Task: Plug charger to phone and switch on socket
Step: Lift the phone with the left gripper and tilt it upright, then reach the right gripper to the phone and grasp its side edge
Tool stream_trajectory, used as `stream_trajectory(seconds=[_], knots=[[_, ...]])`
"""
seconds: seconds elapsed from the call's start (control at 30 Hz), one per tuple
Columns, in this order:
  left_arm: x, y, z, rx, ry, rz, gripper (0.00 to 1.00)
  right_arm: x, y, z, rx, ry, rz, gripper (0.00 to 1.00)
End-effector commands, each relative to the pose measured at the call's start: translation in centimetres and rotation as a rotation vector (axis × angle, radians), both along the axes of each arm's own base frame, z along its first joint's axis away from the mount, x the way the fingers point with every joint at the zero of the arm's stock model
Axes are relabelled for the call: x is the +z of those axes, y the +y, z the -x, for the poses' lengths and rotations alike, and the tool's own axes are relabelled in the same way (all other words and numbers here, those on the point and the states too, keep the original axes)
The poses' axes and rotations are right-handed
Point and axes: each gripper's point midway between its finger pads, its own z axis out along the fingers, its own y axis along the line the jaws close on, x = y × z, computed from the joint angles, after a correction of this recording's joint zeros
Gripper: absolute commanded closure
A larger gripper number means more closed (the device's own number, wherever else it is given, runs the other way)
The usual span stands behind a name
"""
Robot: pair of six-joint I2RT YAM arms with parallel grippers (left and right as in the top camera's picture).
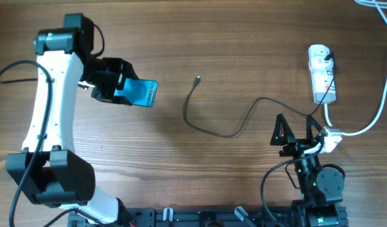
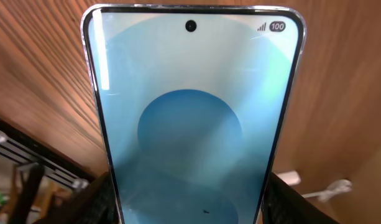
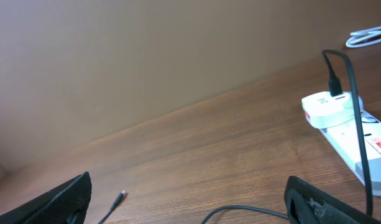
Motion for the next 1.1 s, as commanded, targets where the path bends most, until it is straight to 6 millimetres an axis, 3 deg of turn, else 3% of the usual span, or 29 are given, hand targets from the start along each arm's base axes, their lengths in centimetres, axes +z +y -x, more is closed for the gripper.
stream_trajectory(seconds=[0.0, 0.13, 0.27, 0.43, 0.53, 0.77, 0.93, 1.07], knots=[[0.6, -0.5, 0.3, -0.061, -0.037, -0.102, 0.96, 0.0, 0.9, 0.1, 0.051, 0.001, -0.010, 0.00], [0.2, -0.7, 0.5, -0.108, -0.042, -0.194, 0.96, 0.0, 1.6, 0.2, 0.089, 0.017, -0.115, 0.00], [0.1, -0.7, 0.5, -0.115, -0.044, -0.208, 0.96, 0.1, 3.9, 0.8, 0.228, 0.032, -0.161, 0.00], [0.0, -0.1, 0.2, -0.112, -0.055, -0.244, 0.96, -1.2, 6.9, 1.5, 0.403, 0.157, -0.181, 0.00], [0.0, -0.1, 0.2, -0.113, -0.055, -0.244, 0.96, 0.0, 7.6, 1.1, 0.445, 0.214, -0.206, 0.00], [0.0, -0.1, 0.2, -0.113, -0.055, -0.244, 0.96, 5.4, 11.2, -1.8, 0.660, 0.390, -0.244, 0.00], [0.0, -0.1, 0.2, -0.112, -0.055, -0.243, 0.96, 7.9, 14.2, -3.8, 0.880, 0.553, -0.328, 0.00], [0.1, -0.4, 0.2, -0.113, -0.055, -0.227, 0.96, 5.8, 14.3, -6.6, 0.796, 0.717, -0.537, 0.00]])
